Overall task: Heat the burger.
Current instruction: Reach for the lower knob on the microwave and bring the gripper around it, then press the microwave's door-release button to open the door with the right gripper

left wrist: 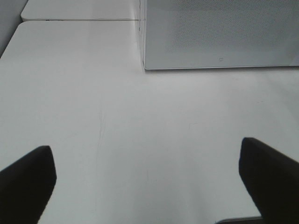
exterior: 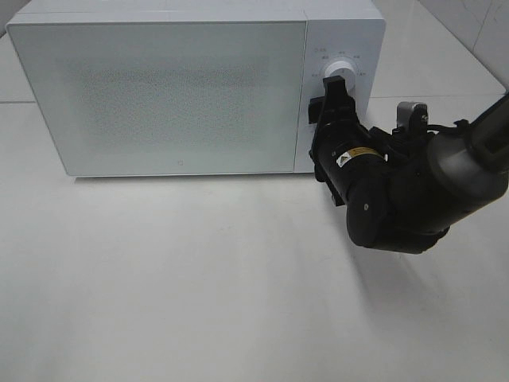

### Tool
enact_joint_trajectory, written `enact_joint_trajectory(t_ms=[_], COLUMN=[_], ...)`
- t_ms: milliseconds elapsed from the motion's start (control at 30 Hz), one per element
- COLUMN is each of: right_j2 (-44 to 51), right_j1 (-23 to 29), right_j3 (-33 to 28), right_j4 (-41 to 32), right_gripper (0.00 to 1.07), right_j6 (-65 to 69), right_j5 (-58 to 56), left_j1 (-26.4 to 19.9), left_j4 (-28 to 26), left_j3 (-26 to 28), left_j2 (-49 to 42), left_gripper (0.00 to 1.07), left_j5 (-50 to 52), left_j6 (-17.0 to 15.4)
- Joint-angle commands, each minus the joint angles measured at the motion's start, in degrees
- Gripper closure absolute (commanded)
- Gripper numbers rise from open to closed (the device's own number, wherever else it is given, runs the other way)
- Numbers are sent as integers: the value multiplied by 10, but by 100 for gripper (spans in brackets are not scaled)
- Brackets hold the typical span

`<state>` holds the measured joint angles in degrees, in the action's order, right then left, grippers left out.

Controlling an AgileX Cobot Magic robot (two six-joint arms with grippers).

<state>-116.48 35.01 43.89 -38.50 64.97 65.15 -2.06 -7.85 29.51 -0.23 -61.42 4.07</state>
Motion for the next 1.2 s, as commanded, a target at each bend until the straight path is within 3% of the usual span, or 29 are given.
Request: enact_joint_trajectory(t_ms=[33,267,600,733,1000,1200], right_j2=[22,69,168,217,290,363], right_j1=[-10,-10,-10,-38,-85,-90], right_j3=[-6,-46,-70,-70,-69,-69], right_j4=[36,55,128,194,338,421], right_gripper=[40,40,40,40,40,40], right_j6=[-52,-171,-431,-513,-535,-535], right_j5=[109,38,-241,-383,-613,-759], left_j1=[-1,-1,-1,-1,-1,-1], left_j4=[-2,-2,-2,-2,-2,-2], left_j3=[1,1,1,1,1,1], left_j2=[-13,-13,-13,-13,-13,-13], left_gripper=[7,7,7,7,7,7], left_j5=[-1,-1,-1,-1,-1,-1], left_j6=[-3,-3,-3,-3,-3,-3])
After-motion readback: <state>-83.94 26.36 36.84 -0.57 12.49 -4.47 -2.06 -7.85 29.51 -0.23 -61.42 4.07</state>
